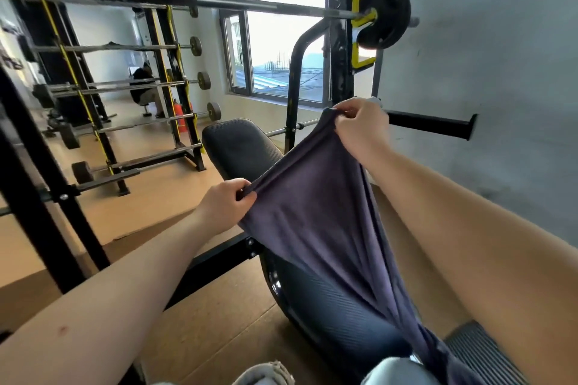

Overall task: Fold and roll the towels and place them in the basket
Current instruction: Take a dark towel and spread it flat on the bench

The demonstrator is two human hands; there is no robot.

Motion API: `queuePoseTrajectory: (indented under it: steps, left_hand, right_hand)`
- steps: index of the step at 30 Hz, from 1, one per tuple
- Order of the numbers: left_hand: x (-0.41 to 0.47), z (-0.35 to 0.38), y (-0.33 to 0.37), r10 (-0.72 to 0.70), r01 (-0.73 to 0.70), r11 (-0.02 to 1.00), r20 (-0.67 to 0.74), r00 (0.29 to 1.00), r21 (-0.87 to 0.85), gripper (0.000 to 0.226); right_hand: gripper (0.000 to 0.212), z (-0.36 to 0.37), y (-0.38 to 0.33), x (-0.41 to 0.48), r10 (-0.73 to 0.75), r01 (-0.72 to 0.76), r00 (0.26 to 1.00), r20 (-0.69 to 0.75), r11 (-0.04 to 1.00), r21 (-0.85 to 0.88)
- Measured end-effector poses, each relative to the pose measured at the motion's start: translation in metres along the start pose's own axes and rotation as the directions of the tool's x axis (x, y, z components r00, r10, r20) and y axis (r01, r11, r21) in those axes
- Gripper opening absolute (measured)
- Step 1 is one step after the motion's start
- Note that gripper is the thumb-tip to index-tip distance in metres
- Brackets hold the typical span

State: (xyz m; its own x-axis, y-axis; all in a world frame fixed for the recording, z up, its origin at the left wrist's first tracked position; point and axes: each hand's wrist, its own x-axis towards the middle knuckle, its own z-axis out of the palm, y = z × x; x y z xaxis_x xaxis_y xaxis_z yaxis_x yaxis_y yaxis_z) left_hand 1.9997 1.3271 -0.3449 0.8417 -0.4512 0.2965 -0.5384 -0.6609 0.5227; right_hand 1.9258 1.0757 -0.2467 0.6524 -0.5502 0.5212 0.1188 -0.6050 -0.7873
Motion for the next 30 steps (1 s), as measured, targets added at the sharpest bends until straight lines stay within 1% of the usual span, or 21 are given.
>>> queuePoseTrajectory:
  steps: [3,6,8,9,10,11,13,14,15,16,18,19,22,25,27,30]
  left_hand:
    - [-0.002,-0.011,0.006,-0.044,0.033,0.996,-0.137,0.990,-0.081,0.020]
    - [-0.003,-0.025,0.010,-0.082,0.052,0.989,-0.219,0.972,-0.139,0.023]
    - [-0.007,-0.033,0.015,-0.114,0.050,0.965,-0.237,0.965,-0.259,0.018]
    - [-0.009,-0.037,0.018,-0.151,0.059,0.934,-0.241,0.959,-0.351,0.016]
    - [-0.010,-0.040,0.021,-0.203,0.071,0.880,-0.237,0.950,-0.469,0.014]
    - [-0.012,-0.044,0.025,-0.264,0.085,0.795,-0.216,0.940,-0.600,0.014]
    - [-0.013,-0.053,0.032,-0.350,0.070,0.574,-0.167,0.922,-0.816,0.015]
    - [-0.012,-0.058,0.035,-0.372,0.041,0.482,-0.162,0.914,-0.875,0.016]
    - [-0.012,-0.062,0.037,-0.385,0.011,0.424,-0.170,0.907,-0.906,0.016]
    - [-0.011,-0.066,0.039,-0.385,-0.017,0.396,-0.182,0.905,-0.918,0.014]
    - [-0.011,-0.073,0.048,-0.357,-0.051,0.385,-0.200,0.912,-0.921,0.011]
    - [-0.012,-0.076,0.053,-0.340,-0.066,0.379,-0.206,0.918,-0.923,0.014]
    - [-0.013,-0.087,0.071,-0.303,-0.126,0.307,-0.222,0.927,-0.943,0.020]
    - [-0.011,-0.097,0.082,-0.284,-0.147,0.228,-0.210,0.935,-0.963,0.014]
    - [-0.008,-0.101,0.087,-0.274,-0.161,0.188,-0.209,0.939,-0.969,0.014]
    - [-0.001,-0.099,0.097,-0.279,-0.185,0.195,-0.236,0.931,-0.963,0.013]
  right_hand:
    - [0.019,-0.015,-0.009,0.000,-0.066,0.065,0.998,-0.015,0.996,-0.054]
    - [0.017,-0.026,-0.010,0.003,-0.097,0.093,0.994,-0.048,0.992,-0.084]
    - [0.018,-0.034,-0.012,0.002,-0.086,0.077,0.993,-0.085,0.992,-0.103]
    - [0.019,-0.038,-0.013,0.001,-0.078,0.067,0.992,-0.103,0.992,-0.105]
    - [0.020,-0.042,-0.013,0.001,-0.073,0.061,0.991,-0.117,0.993,-0.100]
    - [0.020,-0.046,-0.015,0.000,-0.067,0.055,0.990,-0.126,0.994,-0.098]
    - [0.021,-0.052,-0.019,-0.002,-0.067,0.051,0.987,-0.149,0.993,-0.109]
    - [0.021,-0.056,-0.022,-0.001,-0.068,0.048,0.984,-0.167,0.992,-0.118]
    - [0.020,-0.060,-0.025,-0.001,-0.056,0.033,0.980,-0.189,0.992,-0.120]
    - [0.020,-0.064,-0.028,-0.001,-0.037,0.015,0.978,-0.205,0.994,-0.110]
    - [0.019,-0.073,-0.035,-0.003,0.015,-0.030,0.978,-0.209,0.997,-0.069]
    - [0.018,-0.077,-0.038,-0.004,0.046,-0.053,0.978,-0.205,0.998,-0.030]
    - [0.011,-0.087,-0.048,-0.006,0.098,-0.084,0.977,-0.188,0.993,0.080]
    - [0.010,-0.100,-0.054,0.000,0.058,-0.041,0.976,-0.208,0.996,0.083]
    - [0.014,-0.107,-0.054,0.005,0.019,-0.005,0.979,-0.205,0.998,0.068]
    - [0.031,-0.111,-0.049,0.010,-0.017,0.027,0.988,-0.153,0.998,0.061]
